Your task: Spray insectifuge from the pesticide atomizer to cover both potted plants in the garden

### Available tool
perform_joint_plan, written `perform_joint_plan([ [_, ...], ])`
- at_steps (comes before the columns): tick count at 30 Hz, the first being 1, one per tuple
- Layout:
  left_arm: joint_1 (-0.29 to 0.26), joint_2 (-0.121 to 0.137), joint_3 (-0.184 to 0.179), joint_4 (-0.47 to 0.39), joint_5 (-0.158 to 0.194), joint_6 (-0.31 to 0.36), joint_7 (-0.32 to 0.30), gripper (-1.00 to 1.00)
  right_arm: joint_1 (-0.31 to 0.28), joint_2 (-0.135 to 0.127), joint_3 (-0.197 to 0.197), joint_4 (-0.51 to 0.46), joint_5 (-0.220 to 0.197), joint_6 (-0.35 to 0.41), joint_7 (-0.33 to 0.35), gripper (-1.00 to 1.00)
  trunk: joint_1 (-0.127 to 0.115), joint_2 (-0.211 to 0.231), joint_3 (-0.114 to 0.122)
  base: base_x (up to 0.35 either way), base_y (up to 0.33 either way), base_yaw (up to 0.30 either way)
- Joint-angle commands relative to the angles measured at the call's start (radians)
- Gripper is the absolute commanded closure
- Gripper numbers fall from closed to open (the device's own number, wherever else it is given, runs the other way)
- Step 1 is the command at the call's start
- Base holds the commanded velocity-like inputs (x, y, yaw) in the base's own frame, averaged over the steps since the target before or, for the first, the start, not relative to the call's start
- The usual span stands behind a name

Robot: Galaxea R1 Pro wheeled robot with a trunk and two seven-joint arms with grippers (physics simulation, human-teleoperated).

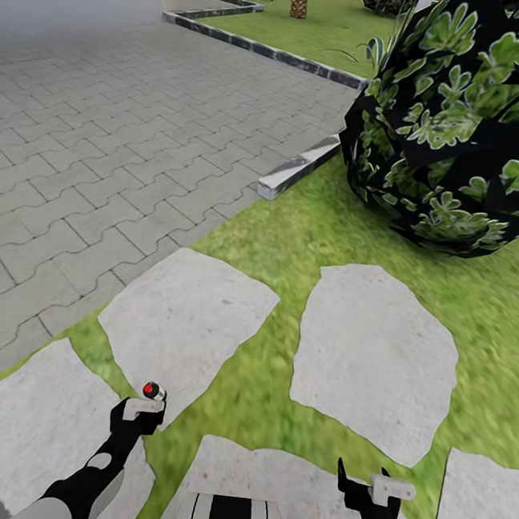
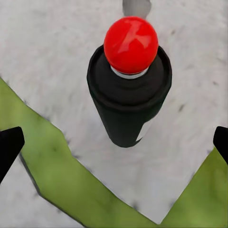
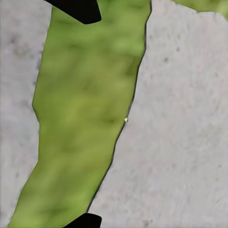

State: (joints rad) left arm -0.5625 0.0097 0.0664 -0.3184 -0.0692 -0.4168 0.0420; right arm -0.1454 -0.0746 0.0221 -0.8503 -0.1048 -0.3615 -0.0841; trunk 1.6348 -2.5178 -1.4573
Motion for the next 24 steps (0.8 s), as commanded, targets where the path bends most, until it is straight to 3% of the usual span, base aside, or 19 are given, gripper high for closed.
perform_joint_plan([
  [1,0.000,0.000,0.004,0.001,-0.007,-0.004,0.003,-1.00,0.000,-0.001,0.002,0.000,-0.010,-0.004,0.000,-1.00,0.000,0.000,-0.001,0.004,0.000,0.000],
  [24,0.000,0.000,0.004,-0.001,-0.006,-0.004,0.002,-1.00,0.000,-0.001,0.002,-0.001,-0.010,-0.004,0.000,-1.00,0.001,-0.001,-0.008,0.034,0.000,-0.006],
])
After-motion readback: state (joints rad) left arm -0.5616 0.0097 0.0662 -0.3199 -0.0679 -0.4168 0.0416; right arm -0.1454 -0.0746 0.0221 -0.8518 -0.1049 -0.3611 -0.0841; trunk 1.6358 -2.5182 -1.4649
